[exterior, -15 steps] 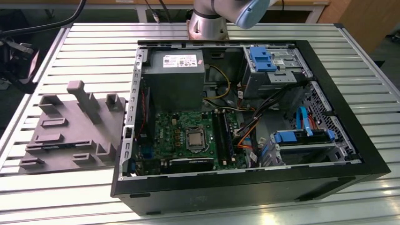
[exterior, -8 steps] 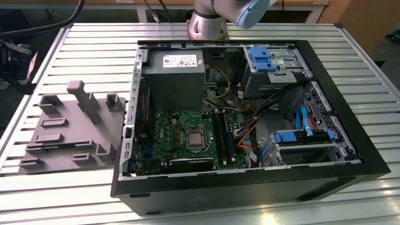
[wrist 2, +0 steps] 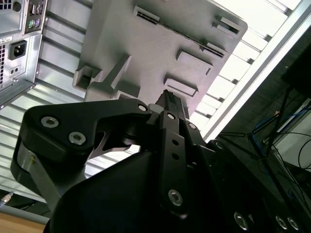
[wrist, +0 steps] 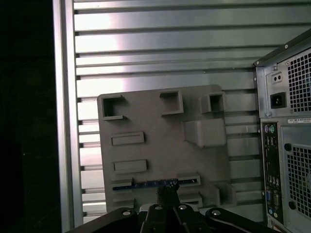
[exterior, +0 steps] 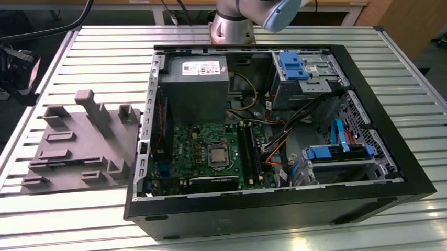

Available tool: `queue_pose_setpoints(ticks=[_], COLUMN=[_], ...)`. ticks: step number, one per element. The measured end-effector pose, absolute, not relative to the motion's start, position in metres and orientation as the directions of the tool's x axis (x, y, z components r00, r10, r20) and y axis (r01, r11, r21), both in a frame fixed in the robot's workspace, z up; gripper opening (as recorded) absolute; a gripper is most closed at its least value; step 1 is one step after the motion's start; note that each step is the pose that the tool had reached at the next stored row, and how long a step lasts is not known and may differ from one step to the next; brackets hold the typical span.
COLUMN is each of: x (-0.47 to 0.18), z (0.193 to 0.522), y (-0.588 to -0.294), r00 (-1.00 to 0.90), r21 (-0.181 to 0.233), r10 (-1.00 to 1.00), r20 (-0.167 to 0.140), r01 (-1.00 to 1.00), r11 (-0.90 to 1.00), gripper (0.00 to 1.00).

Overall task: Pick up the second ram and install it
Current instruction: 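Pick up the second ram and move it above second insertion slot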

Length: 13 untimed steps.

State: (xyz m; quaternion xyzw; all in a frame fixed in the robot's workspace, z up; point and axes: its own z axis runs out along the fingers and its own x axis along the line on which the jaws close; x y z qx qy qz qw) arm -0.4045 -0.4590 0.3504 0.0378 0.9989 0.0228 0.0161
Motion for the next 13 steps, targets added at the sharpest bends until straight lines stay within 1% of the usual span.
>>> queue_pose_setpoints(ticks=[13], x=[-0.4047], z=[0.3504], y=[-0.459], r00=[-0.997], r21=[0.047], r10=[0.065], r20=[-0.03], r01=[0.063], r11=[0.997], gripper=[0.11])
